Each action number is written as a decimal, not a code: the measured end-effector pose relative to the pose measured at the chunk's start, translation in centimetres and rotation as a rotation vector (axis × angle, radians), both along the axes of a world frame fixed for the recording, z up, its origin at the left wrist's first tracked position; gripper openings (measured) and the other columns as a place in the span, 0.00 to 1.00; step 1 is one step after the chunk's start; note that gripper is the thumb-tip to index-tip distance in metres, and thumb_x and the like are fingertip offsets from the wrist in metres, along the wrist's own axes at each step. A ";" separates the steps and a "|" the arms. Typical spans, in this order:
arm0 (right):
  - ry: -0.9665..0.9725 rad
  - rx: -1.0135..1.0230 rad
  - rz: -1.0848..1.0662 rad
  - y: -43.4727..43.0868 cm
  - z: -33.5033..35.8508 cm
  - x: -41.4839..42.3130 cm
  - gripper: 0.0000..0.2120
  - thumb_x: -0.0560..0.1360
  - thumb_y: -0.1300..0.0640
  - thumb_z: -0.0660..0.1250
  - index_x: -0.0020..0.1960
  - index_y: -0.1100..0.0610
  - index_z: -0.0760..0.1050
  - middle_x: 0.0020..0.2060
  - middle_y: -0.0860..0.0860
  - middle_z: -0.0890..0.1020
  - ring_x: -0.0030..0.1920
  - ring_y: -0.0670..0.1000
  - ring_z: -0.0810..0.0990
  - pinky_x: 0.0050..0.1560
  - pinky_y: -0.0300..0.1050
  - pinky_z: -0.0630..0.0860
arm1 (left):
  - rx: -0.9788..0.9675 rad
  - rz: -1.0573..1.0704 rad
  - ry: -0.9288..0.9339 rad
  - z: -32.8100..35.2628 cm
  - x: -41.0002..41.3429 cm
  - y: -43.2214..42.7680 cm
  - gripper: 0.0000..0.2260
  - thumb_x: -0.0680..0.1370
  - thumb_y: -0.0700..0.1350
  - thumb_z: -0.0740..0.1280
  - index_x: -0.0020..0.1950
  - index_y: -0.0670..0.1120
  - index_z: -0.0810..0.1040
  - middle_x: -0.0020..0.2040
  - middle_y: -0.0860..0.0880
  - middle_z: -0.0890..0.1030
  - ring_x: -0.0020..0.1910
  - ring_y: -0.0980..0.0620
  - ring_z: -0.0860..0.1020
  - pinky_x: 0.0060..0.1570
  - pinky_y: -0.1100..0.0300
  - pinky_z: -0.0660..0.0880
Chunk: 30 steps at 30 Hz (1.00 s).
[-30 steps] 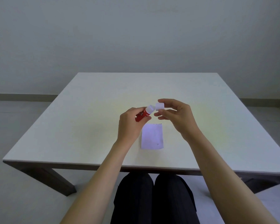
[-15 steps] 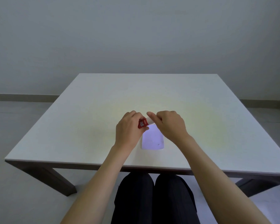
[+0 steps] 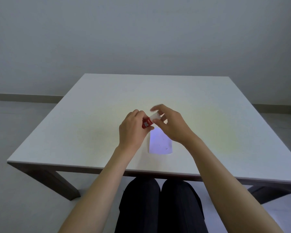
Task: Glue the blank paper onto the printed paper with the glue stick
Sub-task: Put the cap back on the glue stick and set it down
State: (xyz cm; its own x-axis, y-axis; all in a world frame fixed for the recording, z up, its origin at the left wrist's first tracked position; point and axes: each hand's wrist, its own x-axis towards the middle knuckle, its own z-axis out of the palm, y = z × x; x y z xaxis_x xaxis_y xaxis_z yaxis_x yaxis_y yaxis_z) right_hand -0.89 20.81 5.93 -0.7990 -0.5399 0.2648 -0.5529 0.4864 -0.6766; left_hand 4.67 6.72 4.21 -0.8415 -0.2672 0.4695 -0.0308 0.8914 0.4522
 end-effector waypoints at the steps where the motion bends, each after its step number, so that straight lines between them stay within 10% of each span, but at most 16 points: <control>1: 0.005 0.012 -0.042 -0.3 -0.1 -0.1 0.09 0.77 0.50 0.64 0.51 0.55 0.76 0.36 0.46 0.77 0.36 0.53 0.77 0.37 0.46 0.74 | -0.009 0.000 0.004 0.0 -0.1 0.0 0.13 0.66 0.48 0.77 0.43 0.45 0.76 0.41 0.50 0.78 0.42 0.50 0.75 0.34 0.59 0.64; 5: 0.078 0.166 -0.371 -1.4 -0.2 0.1 0.29 0.75 0.34 0.56 0.28 0.57 0.61 0.22 0.49 0.66 0.25 0.51 0.63 0.27 0.42 0.57 | 0.024 0.021 0.036 -0.7 -0.4 0.5 0.16 0.66 0.47 0.77 0.41 0.43 0.72 0.40 0.49 0.76 0.37 0.49 0.72 0.31 0.59 0.62; 15: -0.053 0.016 -0.371 2.0 -1.2 -0.2 0.18 0.79 0.44 0.57 0.43 0.57 0.75 0.28 0.47 0.76 0.34 0.53 0.74 0.31 0.42 0.65 | 0.492 0.268 0.051 -1.6 -6.2 -4.0 0.21 0.66 0.50 0.77 0.42 0.43 0.66 0.41 0.47 0.74 0.40 0.45 0.74 0.36 0.57 0.63; 30: -0.118 -0.024 -0.352 2.8 -1.7 0.3 0.19 0.80 0.42 0.55 0.56 0.55 0.75 0.36 0.53 0.80 0.42 0.56 0.80 0.39 0.47 0.71 | 0.527 0.267 0.063 -4.6 -6.6 -3.2 0.19 0.68 0.47 0.75 0.44 0.44 0.66 0.45 0.48 0.72 0.42 0.45 0.74 0.34 0.57 0.62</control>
State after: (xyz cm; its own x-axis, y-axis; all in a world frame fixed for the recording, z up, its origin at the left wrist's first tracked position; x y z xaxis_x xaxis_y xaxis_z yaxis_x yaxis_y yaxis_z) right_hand -0.58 23.60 4.26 -0.9604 -0.2217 0.1690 -0.2723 0.6158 -0.7394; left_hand -1.95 3.48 -0.39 -0.6877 -0.6766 0.2634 -0.1817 0.5117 0.8398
